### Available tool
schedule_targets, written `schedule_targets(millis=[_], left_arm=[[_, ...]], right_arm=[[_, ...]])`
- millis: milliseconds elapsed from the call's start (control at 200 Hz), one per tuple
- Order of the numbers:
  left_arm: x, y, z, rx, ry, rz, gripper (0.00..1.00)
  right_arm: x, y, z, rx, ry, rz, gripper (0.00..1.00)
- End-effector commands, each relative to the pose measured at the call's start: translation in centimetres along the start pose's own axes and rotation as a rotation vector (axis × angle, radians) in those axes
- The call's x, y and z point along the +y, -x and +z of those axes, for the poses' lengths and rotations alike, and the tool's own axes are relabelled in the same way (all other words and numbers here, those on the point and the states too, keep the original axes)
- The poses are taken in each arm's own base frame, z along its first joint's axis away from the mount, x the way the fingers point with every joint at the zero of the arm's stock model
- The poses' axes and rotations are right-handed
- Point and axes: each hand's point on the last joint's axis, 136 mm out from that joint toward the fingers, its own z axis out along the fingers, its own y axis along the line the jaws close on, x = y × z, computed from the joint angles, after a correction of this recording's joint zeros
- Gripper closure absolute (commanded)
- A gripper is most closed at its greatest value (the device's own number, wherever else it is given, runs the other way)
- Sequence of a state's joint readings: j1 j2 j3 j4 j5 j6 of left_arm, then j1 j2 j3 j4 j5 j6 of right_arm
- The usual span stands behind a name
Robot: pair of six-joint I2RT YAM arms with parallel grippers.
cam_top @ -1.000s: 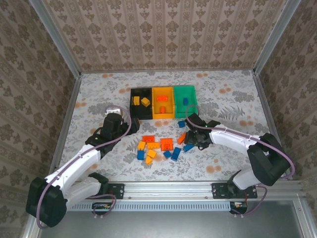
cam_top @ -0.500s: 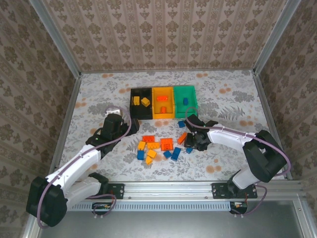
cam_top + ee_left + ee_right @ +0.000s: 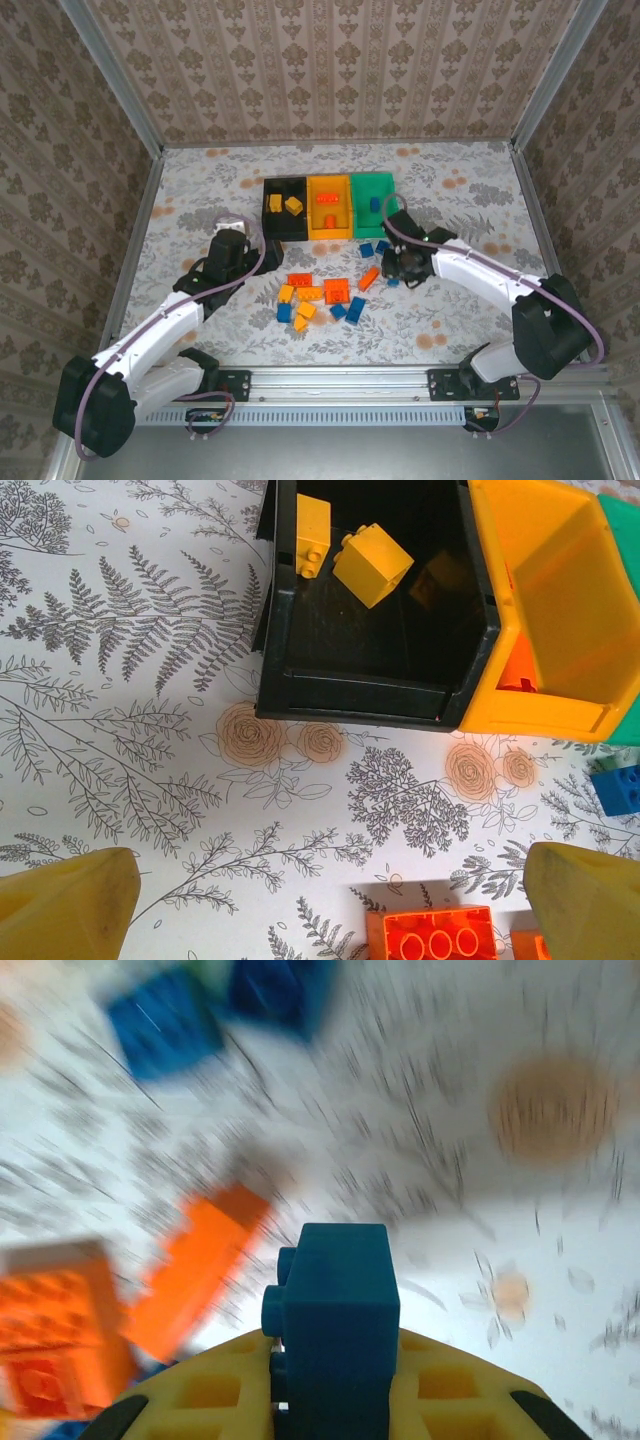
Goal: Sort the legos into containers by color
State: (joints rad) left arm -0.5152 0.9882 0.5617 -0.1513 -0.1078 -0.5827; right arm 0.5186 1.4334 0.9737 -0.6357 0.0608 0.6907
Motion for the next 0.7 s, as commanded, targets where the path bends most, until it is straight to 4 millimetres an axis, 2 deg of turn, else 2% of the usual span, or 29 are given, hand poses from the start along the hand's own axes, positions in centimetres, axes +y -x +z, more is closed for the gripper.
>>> schedule_targets(millis=[0, 125, 225, 365, 460, 595, 645, 695], left_arm=[[-1.0, 1.2, -0.3, -0.017, -0.028, 0.013, 0.00], [-1.0, 0.9, -0.3, 0.001, -0.022, 0.020, 0.00], [-1.0, 0.6, -0.4, 0.016, -0.024, 0.029, 0.00], [-1.3, 0.2, -0.4, 0.033, -0.039, 0.040, 0.00], [-1.2, -0.1, -0.5, 0.046, -0.036, 0.046, 0.00], [-1.0, -0.6, -0.4, 0.064, -0.026, 0.051, 0.00], [-1.0, -0.8, -0.4, 0.073, -0.027, 0.053, 0.00], [-1.2, -1.0, -0.3, 0.088, -0.034, 0.061, 0.01]], right_arm=[[1.4, 5.4, -1.7, -0.136, 0.002, -0.044, 0.84], [2.8, 10.4, -0.5, -0.214, -0.026, -0.031, 0.83], [3.3, 13.5, 1.3, -0.243, -0.084, -0.038, 0.82], [3.5, 16.2, 4.3, -0.226, -0.138, -0.041, 0.80], [4.0, 17.7, 5.2, -0.231, -0.141, -0.041, 0.77], [4.7, 18.5, 5.5, -0.220, -0.130, -0.024, 0.61], [5.0, 18.5, 5.3, -0.221, -0.112, -0.015, 0.48], [5.4, 18.7, 4.9, -0.228, -0.093, -0.009, 0.40]])
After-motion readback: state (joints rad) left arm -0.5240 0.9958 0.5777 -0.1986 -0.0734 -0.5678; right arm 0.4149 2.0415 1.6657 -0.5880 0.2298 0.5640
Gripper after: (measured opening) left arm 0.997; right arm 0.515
